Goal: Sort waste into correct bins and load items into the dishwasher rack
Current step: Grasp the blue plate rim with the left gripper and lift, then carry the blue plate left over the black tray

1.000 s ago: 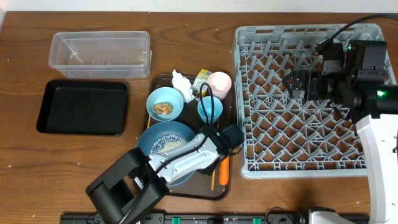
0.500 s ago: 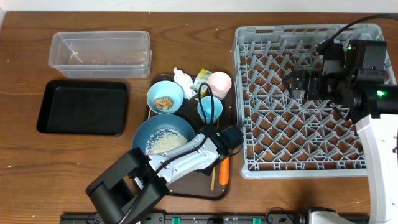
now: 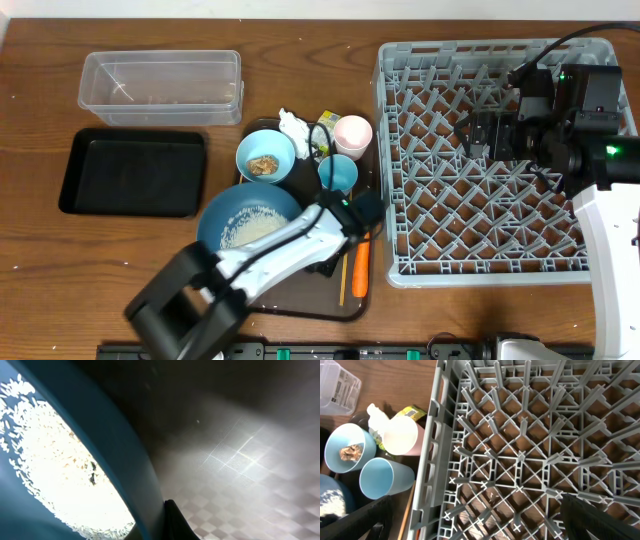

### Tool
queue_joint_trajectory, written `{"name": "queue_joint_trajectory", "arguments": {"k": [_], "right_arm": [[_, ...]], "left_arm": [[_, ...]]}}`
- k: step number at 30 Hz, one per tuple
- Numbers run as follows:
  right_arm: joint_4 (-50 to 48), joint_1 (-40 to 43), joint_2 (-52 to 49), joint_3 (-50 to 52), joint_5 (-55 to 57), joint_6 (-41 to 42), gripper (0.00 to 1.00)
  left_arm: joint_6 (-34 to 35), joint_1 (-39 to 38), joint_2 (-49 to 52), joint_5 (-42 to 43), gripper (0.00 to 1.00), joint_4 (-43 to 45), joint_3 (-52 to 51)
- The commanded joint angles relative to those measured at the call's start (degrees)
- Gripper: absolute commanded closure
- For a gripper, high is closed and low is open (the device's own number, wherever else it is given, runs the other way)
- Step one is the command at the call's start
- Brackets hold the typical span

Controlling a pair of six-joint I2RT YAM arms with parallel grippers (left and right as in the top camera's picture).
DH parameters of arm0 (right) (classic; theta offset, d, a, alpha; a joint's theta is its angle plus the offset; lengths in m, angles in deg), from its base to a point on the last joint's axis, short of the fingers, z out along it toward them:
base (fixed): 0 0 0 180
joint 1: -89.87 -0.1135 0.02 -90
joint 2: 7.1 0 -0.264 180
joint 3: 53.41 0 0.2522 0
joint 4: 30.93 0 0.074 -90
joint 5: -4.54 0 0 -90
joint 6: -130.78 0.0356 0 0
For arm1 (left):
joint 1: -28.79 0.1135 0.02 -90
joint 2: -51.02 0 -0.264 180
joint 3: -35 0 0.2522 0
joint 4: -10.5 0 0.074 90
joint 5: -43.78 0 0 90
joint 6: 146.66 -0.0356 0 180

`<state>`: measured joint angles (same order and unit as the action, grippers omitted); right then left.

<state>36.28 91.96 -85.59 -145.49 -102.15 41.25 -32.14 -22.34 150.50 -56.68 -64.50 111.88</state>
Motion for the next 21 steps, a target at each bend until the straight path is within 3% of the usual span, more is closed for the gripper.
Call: {"name": "queue_joint_trajectory", "arguments": {"k": [1,9,14,21], "right_arm": [[-0.11,0.50,-0.26,-1.05,0.17,0.76,0.01],[-0.11,0.52,-0.26,-1.05,0.17,0.76,0.01],[-0.11,0.50,-0.26,-1.05,0.17,0.76,0.01],[-0.09,0.50,-0.26,-1.05,0.17,0.76,0.01]], "left_arm": [[1.18,0.68,-6.25,-0.94,0.93,-1.20,2.69],[2.82,4.22,-16.94,-0.96,0.94,-1.18,2.86],[2.03,11.78,-20.28,-0.92,0.94,0.46,2.86],[-5.31,24.57,-20.50,4.98,0.94,6.99,2.86]]}}
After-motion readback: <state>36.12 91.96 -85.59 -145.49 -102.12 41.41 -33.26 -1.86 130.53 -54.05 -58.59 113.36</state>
